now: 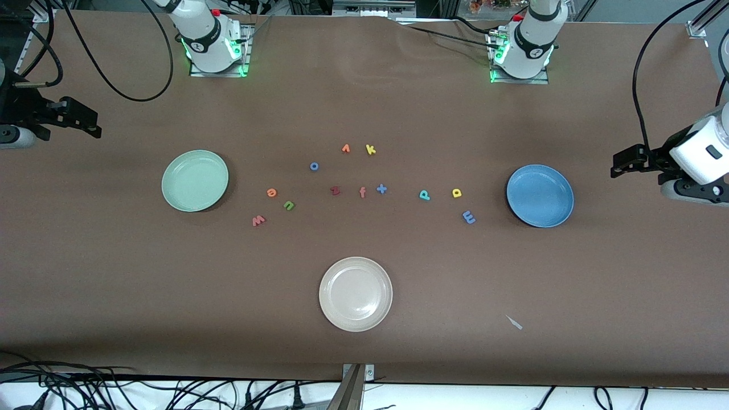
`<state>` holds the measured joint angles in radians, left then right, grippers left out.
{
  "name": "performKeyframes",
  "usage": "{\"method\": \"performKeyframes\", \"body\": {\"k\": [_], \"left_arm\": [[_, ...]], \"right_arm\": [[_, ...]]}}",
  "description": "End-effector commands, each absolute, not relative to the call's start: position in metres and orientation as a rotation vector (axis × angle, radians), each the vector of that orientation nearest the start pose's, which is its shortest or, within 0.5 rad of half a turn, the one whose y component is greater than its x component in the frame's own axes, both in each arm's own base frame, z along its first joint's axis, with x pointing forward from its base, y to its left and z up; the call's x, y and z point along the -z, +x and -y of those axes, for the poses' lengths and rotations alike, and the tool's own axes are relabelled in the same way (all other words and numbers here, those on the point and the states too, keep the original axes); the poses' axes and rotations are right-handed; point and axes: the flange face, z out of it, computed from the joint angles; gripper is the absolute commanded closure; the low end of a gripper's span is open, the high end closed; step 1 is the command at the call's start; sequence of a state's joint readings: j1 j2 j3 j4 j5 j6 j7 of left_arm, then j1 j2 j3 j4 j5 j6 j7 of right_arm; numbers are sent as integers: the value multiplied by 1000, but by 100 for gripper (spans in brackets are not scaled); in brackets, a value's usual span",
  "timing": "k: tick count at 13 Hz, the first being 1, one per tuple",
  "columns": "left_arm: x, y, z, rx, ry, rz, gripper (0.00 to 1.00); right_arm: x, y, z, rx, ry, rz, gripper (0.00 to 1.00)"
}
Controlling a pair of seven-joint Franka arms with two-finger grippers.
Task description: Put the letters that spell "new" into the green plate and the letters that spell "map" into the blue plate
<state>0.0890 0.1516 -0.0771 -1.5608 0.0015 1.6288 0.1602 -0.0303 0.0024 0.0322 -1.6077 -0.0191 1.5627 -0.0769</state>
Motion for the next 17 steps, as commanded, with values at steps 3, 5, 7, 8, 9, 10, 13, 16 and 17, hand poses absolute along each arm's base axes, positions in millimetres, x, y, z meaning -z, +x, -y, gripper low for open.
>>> {"method": "performKeyframes", "body": {"k": [3,5,7,8,9,10,13,16,17], "left_arm": [[-545,594,1,-155,-3166,-289,0],[-543,595,2,-157,-3172,-288,0],[-545,594,2,-160,-3173,-274,0],[-545,590,3,-189,-3172,-277,0],[-544,590,5,-196,-3172,-284,0],[-542,591,5,-203,-3172,-284,0],[-531,591,4,-235,-3172,-294,0],[-524,589,1,-259,-3173,-289,0],[-523,589,1,-261,-3175,-286,0]], "right_arm": [[-609,549,-3,-76,-3160,134,0],[-609,549,-2,-79,-3158,131,0],[-609,549,-2,-79,-3158,129,0],[-609,549,-2,-79,-3158,129,0],[-609,549,-2,-79,-3160,129,0],[-609,549,-2,-81,-3158,129,0],[-609,549,-2,-81,-3158,129,0],[-609,549,-2,-79,-3158,129,0],[-609,549,-3,-79,-3158,131,0]]}}
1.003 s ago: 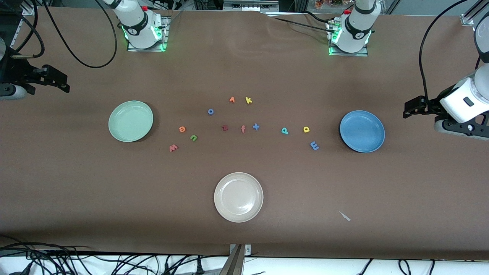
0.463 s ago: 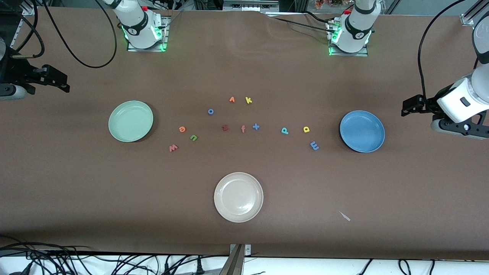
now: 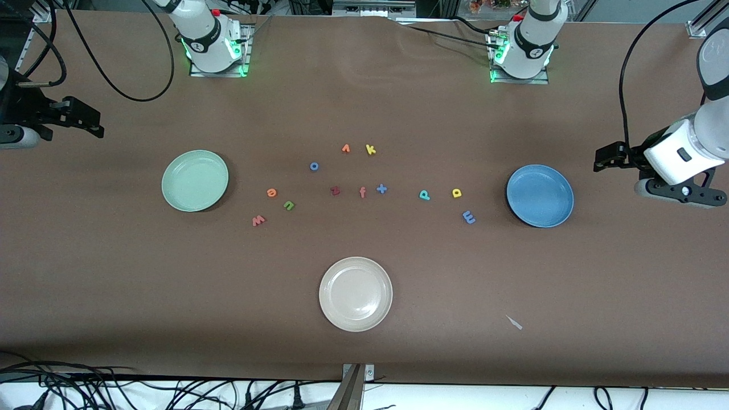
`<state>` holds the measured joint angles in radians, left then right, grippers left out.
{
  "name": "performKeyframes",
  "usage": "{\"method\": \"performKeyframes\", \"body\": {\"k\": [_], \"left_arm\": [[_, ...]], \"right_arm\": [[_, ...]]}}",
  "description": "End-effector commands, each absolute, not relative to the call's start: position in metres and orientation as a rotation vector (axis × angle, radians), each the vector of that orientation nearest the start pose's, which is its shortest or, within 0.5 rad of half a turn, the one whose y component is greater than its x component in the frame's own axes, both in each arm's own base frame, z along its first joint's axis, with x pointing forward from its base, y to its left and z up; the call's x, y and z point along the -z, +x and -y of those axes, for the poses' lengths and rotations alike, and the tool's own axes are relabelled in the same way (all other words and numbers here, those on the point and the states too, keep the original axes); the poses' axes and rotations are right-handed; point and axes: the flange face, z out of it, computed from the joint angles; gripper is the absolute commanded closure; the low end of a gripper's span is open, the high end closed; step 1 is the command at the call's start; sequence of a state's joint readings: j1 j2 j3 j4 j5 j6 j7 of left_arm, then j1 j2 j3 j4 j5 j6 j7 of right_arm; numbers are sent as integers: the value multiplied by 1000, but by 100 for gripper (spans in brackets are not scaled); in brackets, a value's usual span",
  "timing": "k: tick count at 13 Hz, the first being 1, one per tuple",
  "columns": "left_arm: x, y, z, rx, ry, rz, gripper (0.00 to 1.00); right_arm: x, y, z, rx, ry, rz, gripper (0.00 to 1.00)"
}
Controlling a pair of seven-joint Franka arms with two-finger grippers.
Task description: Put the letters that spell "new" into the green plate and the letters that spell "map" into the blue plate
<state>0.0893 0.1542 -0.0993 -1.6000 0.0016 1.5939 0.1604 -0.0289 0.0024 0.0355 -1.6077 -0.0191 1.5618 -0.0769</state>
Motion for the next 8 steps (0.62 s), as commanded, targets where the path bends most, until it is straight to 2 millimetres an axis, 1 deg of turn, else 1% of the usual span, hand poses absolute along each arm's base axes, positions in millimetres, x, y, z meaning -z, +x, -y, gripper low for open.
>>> {"method": "performKeyframes", "body": {"k": [1,8], "left_arm": [[-523,589,0,-264,-3175,-284,0],[-522,589,0,-264,-3176,-284,0]], "right_arm": [[-609,549,-2,-77,-3161,131,0],[-609,549,-3,-81,-3158,131,0]]}}
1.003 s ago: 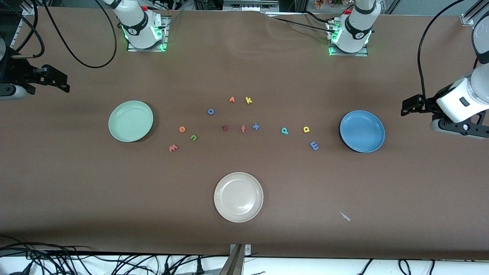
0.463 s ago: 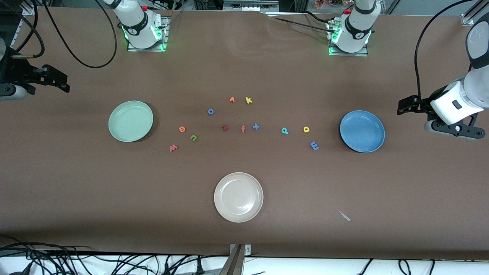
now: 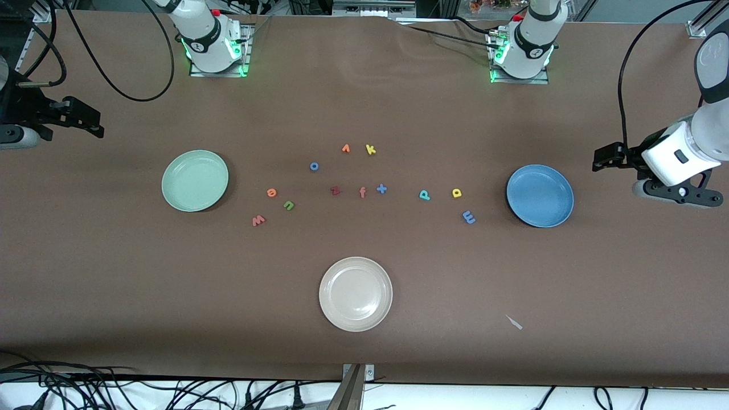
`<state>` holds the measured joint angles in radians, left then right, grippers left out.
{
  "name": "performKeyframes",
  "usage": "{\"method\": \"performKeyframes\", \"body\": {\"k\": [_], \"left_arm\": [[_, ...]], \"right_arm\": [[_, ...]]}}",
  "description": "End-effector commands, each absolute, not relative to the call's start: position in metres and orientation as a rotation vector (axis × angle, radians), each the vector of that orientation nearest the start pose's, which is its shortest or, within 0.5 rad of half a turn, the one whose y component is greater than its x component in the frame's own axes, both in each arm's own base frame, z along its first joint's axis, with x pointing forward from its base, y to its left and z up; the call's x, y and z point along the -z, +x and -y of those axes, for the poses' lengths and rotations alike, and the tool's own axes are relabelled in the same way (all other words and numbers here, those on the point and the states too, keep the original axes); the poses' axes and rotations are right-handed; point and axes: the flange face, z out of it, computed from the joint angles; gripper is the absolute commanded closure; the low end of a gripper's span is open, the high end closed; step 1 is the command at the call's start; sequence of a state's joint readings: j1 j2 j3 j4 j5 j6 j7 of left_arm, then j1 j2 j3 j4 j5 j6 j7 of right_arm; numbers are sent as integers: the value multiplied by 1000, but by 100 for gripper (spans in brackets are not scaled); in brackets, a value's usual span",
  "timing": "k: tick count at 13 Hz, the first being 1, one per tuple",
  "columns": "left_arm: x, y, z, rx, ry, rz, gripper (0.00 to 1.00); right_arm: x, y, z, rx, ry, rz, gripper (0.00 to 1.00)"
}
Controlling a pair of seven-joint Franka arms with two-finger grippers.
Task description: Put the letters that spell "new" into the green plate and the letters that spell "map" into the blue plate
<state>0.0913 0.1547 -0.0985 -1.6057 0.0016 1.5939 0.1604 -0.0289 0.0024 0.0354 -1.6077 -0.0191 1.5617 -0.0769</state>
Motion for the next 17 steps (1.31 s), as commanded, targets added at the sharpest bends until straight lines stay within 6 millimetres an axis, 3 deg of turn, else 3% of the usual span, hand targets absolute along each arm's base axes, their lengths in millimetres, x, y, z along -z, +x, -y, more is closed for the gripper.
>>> {"method": "performKeyframes", "body": {"k": [1,14,17], "left_arm": [[-521,589,0,-269,-3176,-284,0],[-516,589,4,-269,-3175,-293,0],[-506,589,27,-307,-3168,-328,0]], "right_arm": [[-609,549,-3,-79,-3157,131,0],[-606,547,2,-107,-3151,114,0],[-607,547,1,-105,-3151,114,0]]}}
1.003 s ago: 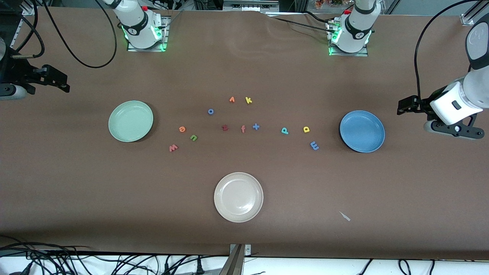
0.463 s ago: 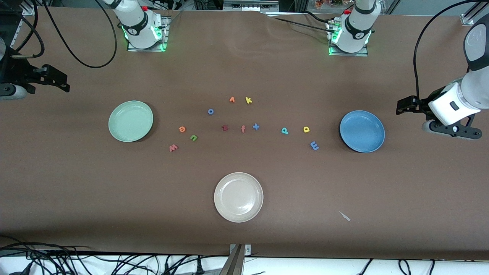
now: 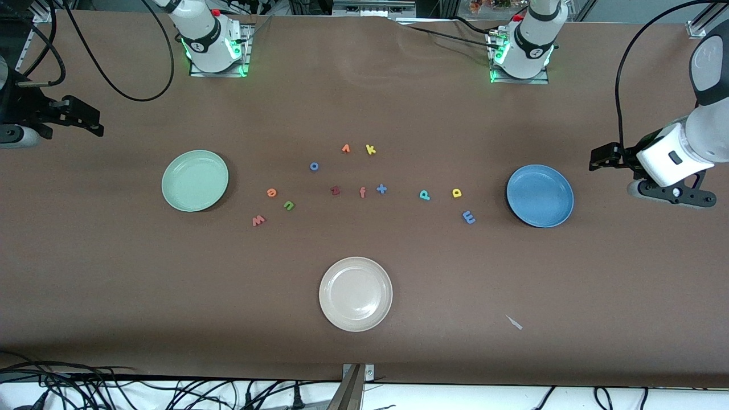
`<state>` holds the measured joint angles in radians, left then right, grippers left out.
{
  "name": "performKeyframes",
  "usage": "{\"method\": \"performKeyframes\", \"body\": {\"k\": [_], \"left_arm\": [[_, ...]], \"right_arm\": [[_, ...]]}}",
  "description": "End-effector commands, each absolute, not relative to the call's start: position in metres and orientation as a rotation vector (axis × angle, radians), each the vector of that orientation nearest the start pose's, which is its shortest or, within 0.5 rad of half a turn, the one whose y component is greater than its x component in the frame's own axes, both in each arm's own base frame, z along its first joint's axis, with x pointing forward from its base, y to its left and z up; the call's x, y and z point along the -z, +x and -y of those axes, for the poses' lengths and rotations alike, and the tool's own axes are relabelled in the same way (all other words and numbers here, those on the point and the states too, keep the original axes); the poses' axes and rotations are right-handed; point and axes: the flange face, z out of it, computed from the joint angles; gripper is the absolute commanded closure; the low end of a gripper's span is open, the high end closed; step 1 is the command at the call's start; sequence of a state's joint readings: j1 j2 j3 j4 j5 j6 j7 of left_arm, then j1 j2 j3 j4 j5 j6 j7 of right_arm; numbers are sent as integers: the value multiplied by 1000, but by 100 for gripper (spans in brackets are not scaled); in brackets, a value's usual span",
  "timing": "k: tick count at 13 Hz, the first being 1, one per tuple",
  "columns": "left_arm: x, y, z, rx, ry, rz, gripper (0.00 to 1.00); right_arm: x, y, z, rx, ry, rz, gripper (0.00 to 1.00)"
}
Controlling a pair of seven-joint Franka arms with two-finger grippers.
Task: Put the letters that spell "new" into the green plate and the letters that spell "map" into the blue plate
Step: 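Move the left gripper over the blue letter m beside the blue plate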
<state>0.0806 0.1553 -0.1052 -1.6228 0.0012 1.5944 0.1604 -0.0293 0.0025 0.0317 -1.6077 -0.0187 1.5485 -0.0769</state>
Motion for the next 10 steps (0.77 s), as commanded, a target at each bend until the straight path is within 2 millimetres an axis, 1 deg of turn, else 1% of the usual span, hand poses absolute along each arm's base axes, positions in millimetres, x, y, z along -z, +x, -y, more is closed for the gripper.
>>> {"method": "performKeyframes", "body": {"k": [1,4,6,7,8,10], "left_arm": [[-499,590,39,-326,-3176,-308,0],[-471,595,70,-415,-3211,-116,0],[-446,602,94,-459,-3205,111,0],[-430,605,106,-486,-3187,225,0],[-416,607,116,-509,-3172,299,0],[-389,608,128,-540,-3148,401,0]], "right_arm": [[-606,547,1,-107,-3151,114,0],[-607,547,1,-105,-3151,116,0],[-607,547,1,-105,-3150,114,0],[-608,546,-1,-102,-3151,118,0],[-608,546,-1,-102,-3151,118,0],[-608,546,-1,-102,-3150,118,0]]}}
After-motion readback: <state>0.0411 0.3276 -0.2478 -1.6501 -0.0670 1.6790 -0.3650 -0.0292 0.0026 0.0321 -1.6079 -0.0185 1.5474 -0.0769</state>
